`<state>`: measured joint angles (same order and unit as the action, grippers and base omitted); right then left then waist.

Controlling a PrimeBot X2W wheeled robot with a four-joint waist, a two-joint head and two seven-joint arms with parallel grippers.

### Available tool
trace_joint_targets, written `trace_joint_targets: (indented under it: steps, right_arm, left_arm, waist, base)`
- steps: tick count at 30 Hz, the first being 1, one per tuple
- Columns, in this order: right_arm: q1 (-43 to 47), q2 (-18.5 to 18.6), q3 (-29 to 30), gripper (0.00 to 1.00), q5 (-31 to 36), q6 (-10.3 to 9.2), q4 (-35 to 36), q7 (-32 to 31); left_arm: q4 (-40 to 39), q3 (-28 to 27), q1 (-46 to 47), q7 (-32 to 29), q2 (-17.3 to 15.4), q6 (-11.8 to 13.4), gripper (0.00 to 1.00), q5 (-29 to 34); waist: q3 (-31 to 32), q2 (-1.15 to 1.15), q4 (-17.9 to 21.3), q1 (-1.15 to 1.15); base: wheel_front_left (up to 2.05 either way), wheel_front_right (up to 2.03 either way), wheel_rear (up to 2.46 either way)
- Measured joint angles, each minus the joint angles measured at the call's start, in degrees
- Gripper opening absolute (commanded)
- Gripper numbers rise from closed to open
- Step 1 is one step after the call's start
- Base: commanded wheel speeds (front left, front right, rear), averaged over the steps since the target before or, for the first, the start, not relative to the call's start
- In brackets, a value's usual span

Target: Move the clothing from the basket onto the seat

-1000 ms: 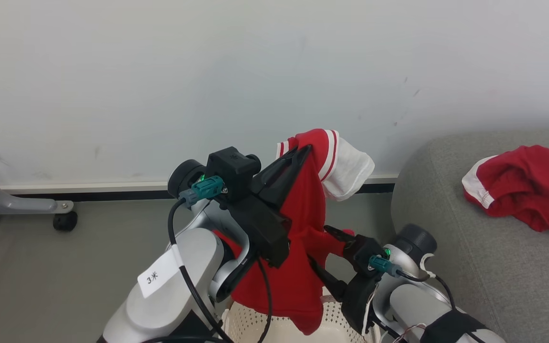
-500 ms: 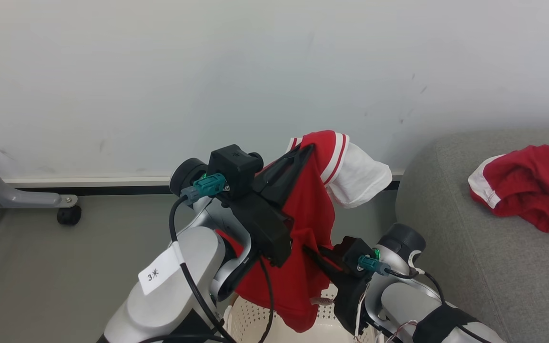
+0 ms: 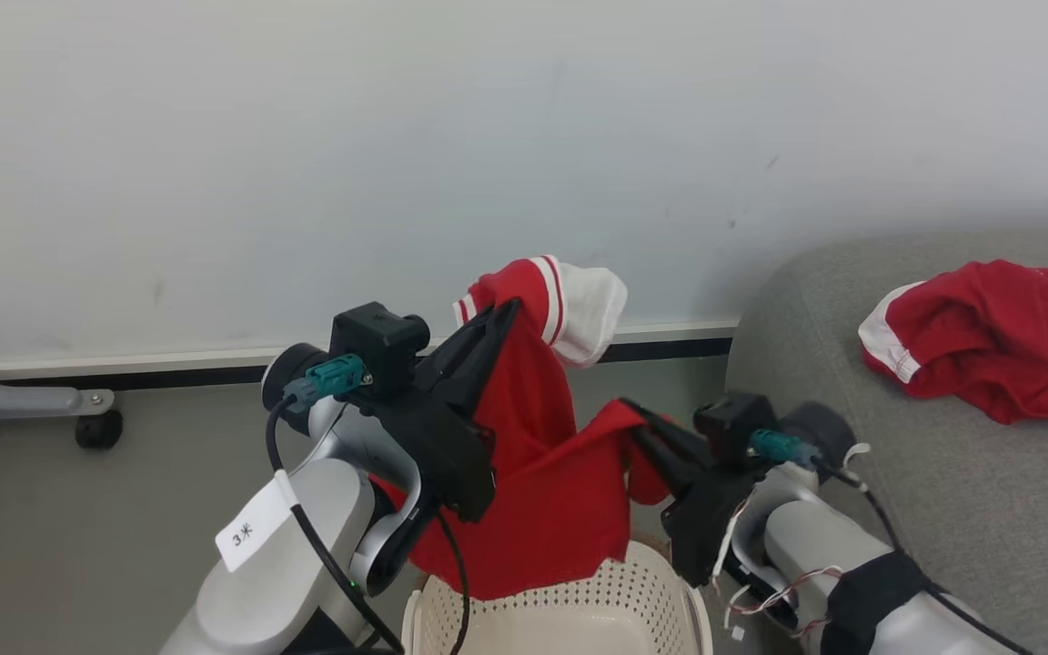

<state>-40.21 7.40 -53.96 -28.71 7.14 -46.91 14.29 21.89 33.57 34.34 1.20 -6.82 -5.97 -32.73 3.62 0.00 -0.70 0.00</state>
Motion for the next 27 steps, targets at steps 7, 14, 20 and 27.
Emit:
trace_joint_targets:
  steps: [7,14,20,27]
  right_arm:
    - [-0.5,3.1,5.6,0.0,-3.1,0.0,1.1,0.0]
    - [-0.8,6.7,11.0,0.0,-4.1,-0.02,2.8,0.0]
    - [-0.4,9.7,13.2,0.0,-4.1,-1.1,5.8,0.0]
    - [1.5,12.9,14.1,0.0,-3.2,-2.35,9.8,0.0]
  left_arm:
    - [0.7,-0.6,-2.4,1.0,-0.4,0.4,1.0,-0.6]
    - [0.9,0.1,-6.0,2.5,-0.4,0.4,1.0,-1.6]
    - [0.0,2.0,-9.0,3.5,-0.4,0.3,1.0,-1.5]
    - [-1.9,3.9,-12.3,5.1,-0.1,-0.1,1.0,-1.3]
  waist:
    - [0.3,0.0,2.0,0.0]
    - [1.0,0.0,4.5,0.0]
    - [1.6,0.0,6.3,0.0]
    - [2.4,0.0,8.8,0.0]
  base:
    - [0.0,0.0,0.0]
    - [0.0,0.0,0.0]
    - [0.0,0.0,0.0]
    - [0.0,0.0,0.0]
